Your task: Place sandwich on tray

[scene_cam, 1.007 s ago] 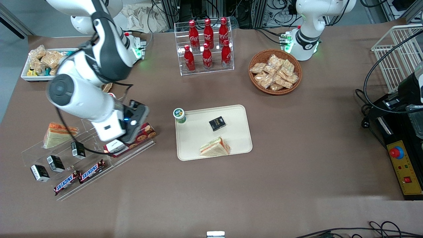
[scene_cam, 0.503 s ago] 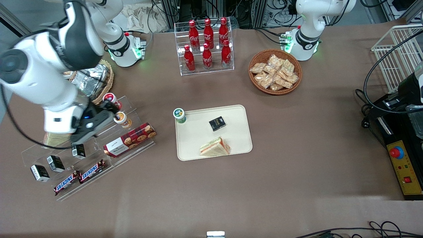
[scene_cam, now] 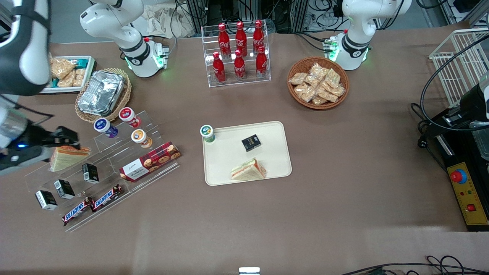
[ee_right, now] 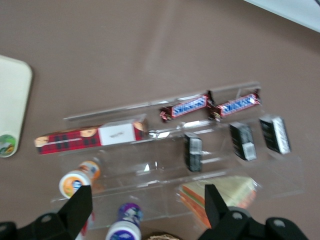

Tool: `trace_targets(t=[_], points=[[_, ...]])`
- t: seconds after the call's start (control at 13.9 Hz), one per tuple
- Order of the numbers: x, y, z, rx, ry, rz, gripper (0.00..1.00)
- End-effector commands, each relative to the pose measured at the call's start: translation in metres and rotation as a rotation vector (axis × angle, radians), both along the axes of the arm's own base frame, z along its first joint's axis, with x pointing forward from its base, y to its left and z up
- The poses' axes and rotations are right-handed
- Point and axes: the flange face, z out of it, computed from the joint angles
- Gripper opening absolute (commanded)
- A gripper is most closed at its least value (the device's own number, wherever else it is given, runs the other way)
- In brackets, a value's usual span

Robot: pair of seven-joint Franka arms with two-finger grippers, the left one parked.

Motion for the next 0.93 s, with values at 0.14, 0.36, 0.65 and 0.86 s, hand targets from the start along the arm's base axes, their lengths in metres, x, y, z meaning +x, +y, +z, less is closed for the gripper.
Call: trace_targets(t=[0.14,0.36,0.65,0.86], points=[[-0.016,-0.022,0.021,0.039,-0.012,-0.07,1.0],[-0.026,-0.013,0.03,0.055,0.019,-0.215,1.0],[-0.036,0.008,0.047,0.035,0.015,-0.31,1.0],[-0.034,-0.005,0.044,0.044,0.012,-0.314,1.0]])
